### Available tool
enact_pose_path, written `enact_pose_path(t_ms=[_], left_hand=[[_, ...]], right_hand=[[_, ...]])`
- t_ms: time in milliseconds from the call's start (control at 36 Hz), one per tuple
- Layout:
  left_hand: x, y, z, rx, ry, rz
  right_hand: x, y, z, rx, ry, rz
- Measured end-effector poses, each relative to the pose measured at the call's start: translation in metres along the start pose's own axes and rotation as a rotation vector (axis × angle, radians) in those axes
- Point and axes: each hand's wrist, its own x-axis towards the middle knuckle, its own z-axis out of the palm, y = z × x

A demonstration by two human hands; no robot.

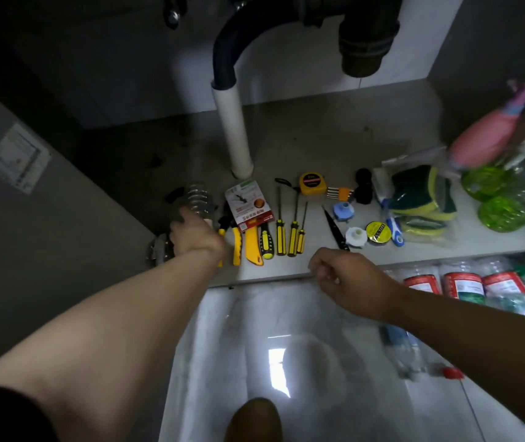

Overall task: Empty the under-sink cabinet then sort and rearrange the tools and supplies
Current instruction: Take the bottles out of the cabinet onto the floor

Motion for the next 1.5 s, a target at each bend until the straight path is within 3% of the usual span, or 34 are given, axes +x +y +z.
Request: enact_pose_path(t_ms=[111, 194, 278, 472, 528, 667, 778, 861, 1194, 1361, 1500], left_hand=[[-0.028, 0.020, 0.000, -0.271, 0.057, 0.093], [-0.056, 0.039, 0.003, -0.604, -0.173, 0.200], [-0.083, 0.055, 0.008, -0.803, -0.429, 0.173], [-0.095, 0.072, 0.020, -0.924, -0.748, 0.133], [-0.080, 0.074, 0.024, -0.768, -0.650, 0.187], [-0.022, 0.063, 0.042, -0.062, -0.144, 0.285], [0.011, 0.056, 0.050, 0.031, -0.088, 0.099], [0.020, 0.054, 0.054, 0.080, -0.094, 0.059], [0.029, 0.063, 0.053, 0.016, -0.170, 0.037], [0.007, 0.072, 0.057, -0.275, -0.166, 0.148], [-0.038, 0.091, 0.054, -0.568, -0.228, 0.227]], right_hand=[[0.013, -0.018, 0.006, 0.283, -0.008, 0.112], [0.021, -0.033, 0.005, 0.562, 0.028, 0.256], [0.023, -0.036, -0.002, 0.746, 0.106, 0.232], [0.016, -0.011, -0.021, 0.713, 0.371, 0.314], [0.011, 0.000, -0.022, 0.708, 0.370, 0.348], [-0.007, 0.034, -0.025, 0.749, 0.308, 0.351], [-0.020, 0.052, -0.024, 0.791, 0.267, 0.356], [-0.024, 0.062, -0.022, 0.816, 0.252, 0.370], [-0.026, 0.062, -0.014, 0.825, 0.195, 0.361], [-0.034, 0.064, -0.021, 0.778, 0.161, 0.378], [-0.048, 0.075, -0.045, 0.584, 0.069, 0.460]])
